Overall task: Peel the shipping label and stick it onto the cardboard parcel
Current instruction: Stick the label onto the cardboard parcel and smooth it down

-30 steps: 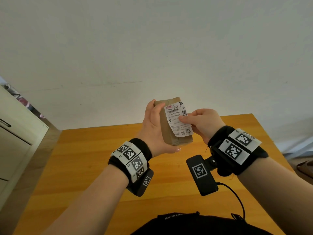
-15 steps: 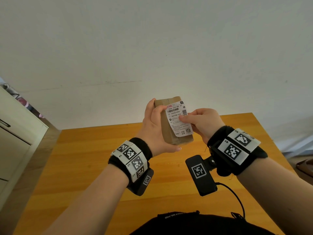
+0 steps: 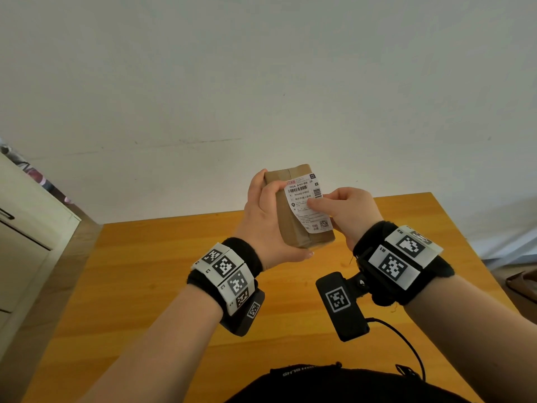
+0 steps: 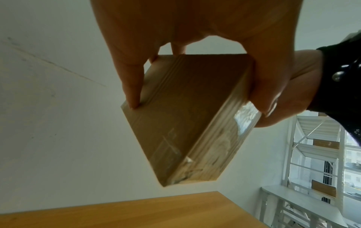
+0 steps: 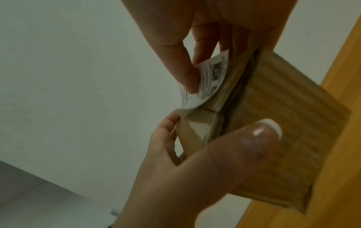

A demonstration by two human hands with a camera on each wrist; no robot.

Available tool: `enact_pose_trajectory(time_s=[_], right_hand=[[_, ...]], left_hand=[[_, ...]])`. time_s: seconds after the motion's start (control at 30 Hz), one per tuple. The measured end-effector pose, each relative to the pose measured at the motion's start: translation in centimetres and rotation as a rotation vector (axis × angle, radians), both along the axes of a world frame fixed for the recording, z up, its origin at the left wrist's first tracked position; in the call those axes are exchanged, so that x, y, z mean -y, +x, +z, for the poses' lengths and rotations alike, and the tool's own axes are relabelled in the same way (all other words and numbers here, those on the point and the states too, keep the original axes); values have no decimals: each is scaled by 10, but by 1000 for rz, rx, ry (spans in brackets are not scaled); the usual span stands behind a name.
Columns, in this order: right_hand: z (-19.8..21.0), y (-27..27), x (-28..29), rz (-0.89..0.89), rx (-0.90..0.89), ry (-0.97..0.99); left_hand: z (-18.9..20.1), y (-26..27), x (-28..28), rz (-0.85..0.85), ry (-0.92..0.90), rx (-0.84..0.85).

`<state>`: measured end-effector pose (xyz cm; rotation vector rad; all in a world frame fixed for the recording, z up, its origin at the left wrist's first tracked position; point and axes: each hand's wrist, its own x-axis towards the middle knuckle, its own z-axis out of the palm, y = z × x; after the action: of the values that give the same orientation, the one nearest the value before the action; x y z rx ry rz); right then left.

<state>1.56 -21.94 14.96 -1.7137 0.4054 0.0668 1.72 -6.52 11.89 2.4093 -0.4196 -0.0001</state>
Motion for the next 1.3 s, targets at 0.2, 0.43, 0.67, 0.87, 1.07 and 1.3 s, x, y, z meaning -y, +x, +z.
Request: enact_pose_trajectory(time_s=[0.2,0.43,0.67,0.87,1.07,1.3], right_hand=[[-4,1,1,-7,25,-44],[-9,-2,-1,-3,104,-201],[-10,-3,-3,2,169,-311],[-11,-6,-9,12,191,-363],[-16,-8,-10,28,210,-400],[-16,-16,-14,67,246,-415]], left_hand=[[1,0,4,11,-22,27],[0,-1,7,34,-26,51],[-3,0,9,62,-34,95],[-2,0,11,78,-37,96],[-2,0,10,88,-25,79],[4,0,11,89,-40,50]])
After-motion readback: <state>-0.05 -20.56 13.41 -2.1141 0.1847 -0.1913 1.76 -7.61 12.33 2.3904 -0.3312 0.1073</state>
